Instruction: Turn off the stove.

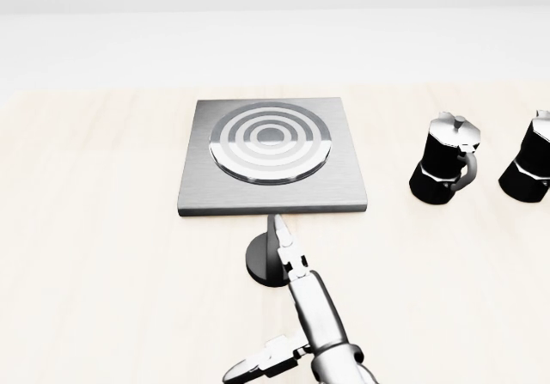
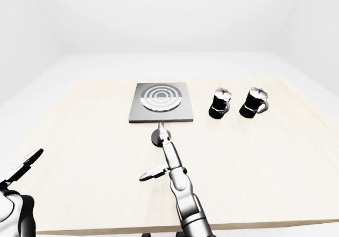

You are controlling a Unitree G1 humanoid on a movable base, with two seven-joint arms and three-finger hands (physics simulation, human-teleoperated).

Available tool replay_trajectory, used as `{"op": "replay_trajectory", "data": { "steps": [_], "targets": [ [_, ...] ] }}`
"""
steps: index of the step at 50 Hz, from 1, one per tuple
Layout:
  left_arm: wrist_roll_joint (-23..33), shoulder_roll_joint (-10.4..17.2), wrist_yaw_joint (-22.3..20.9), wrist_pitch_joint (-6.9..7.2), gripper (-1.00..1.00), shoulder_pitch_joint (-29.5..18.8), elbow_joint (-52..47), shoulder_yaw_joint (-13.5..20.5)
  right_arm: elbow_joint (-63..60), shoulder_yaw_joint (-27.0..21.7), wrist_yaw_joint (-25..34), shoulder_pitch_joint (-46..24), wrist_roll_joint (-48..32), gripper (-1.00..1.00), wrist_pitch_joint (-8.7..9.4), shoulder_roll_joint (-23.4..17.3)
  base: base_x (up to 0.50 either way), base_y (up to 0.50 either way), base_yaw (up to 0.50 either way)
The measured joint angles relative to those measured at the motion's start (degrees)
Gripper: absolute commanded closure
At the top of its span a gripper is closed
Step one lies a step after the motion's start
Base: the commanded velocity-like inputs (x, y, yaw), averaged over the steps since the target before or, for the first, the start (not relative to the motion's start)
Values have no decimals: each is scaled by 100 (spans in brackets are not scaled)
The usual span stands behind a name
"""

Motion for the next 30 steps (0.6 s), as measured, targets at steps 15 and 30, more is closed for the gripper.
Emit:
{"op": "replay_trajectory", "data": {
  "steps": [15,30],
  "targets": [
    [7,3,0,0,-100,1,12,-11,106,47,-77,-45,-88,-100,0,58,0,0,0],
    [10,-9,-1,0,-100,8,-4,-19,744,59,-168,-200,-160,-100,0,162,0,0,0]
  ]
}}
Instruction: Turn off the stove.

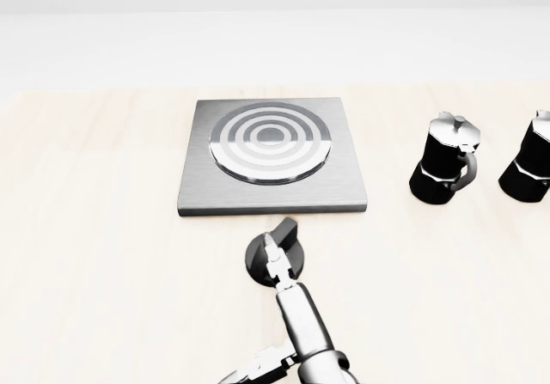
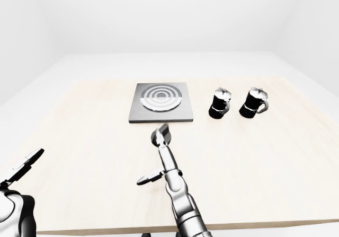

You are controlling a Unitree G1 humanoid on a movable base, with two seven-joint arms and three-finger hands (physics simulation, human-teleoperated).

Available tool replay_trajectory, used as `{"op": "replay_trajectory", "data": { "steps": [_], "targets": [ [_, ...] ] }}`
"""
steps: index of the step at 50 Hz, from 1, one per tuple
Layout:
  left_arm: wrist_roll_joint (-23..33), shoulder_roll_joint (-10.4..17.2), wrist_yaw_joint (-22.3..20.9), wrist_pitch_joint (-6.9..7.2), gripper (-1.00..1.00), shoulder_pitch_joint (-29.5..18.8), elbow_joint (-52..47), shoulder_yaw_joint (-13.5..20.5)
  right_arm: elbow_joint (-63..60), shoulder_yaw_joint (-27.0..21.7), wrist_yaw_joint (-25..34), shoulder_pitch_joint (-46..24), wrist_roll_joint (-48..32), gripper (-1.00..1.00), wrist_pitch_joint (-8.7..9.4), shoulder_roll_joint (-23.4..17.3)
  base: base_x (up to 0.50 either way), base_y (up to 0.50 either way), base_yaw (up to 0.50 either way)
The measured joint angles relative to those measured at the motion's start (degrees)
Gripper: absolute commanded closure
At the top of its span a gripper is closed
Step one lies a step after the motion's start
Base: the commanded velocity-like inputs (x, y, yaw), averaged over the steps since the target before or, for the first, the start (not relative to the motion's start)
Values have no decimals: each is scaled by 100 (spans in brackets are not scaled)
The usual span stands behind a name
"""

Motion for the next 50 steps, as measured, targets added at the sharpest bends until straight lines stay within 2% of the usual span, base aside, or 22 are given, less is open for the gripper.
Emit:
{"op": "replay_trajectory", "data": {
  "steps": [19,26,32,39,45,50],
  "targets": [
    [-33,-13,-23,0,-100,18,-38,26,959,3,-47,-627,-114,-100,0,297,0,0,0],
    [-53,-14,-29,0,-100,22,-56,36,1648,-310,226,-1499,15,-100,0,182,0,0,0],
    [-61,-11,-35,0,-100,15,-59,34,2680,-594,457,-2395,278,-100,0,245,0,0,0],
    [-76,-2,-50,0,-100,6,-60,38,3864,-1016,468,-3444,564,-100,12,325,0,0,0],
    [-86,2,-62,0,-100,5,-73,40,4284,-1228,512,-3980,700,-100,198,346,0,0,0],
    [-84,-2,-74,0,-100,8,-73,39,4064,-1261,565,-4242,648,-100,592,270,0,0,0]
  ]
}}
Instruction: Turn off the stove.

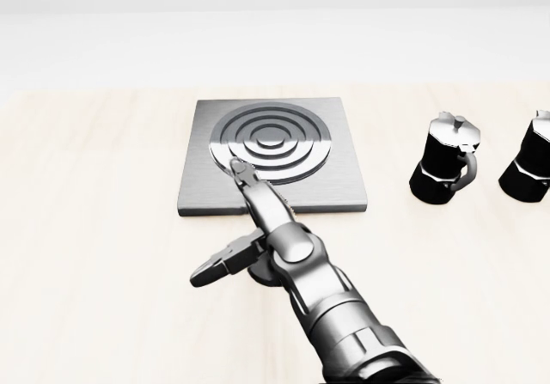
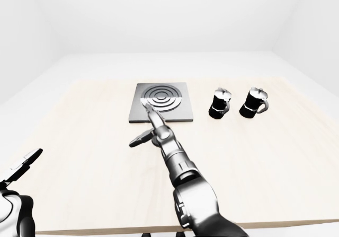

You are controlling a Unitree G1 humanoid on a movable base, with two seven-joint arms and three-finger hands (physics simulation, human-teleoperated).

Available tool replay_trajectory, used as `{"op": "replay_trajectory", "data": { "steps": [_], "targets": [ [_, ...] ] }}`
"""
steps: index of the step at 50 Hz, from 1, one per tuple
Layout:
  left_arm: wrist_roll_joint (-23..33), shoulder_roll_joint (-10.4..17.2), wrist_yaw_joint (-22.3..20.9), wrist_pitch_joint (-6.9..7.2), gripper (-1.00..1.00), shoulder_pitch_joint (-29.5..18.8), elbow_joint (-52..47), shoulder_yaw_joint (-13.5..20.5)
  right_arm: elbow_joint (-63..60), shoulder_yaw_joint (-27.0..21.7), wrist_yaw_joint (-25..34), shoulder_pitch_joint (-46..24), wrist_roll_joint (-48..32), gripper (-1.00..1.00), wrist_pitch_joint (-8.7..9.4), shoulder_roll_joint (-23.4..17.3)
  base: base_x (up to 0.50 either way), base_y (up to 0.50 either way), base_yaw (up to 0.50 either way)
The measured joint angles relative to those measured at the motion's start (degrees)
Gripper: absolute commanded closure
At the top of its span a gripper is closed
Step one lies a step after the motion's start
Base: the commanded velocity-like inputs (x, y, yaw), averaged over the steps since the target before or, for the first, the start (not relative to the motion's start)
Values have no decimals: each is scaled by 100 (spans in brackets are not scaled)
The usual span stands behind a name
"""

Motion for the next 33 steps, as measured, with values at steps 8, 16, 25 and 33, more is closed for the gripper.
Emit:
{"op": "replay_trajectory", "data": {
  "steps": [8,16,25,33],
  "targets": [
    [-4,-15,-19,0,-100,24,-28,9,-1733,8,132,-795,-519,-100,408,-877,0,0,0],
    [0,-34,-35,0,-100,45,-94,27,-4084,142,562,-868,-1190,-100,408,-1083,0,0,0],
    [7,-41,-40,0,-100,42,-78,29,-6405,497,1274,-439,-2037,-100,408,-841,0,0,0],
    [18,-40,-35,0,-100,41,-76,22,-7672,904,1685,483,-2659,-100,408,-422,0,0,0]
  ]
}}
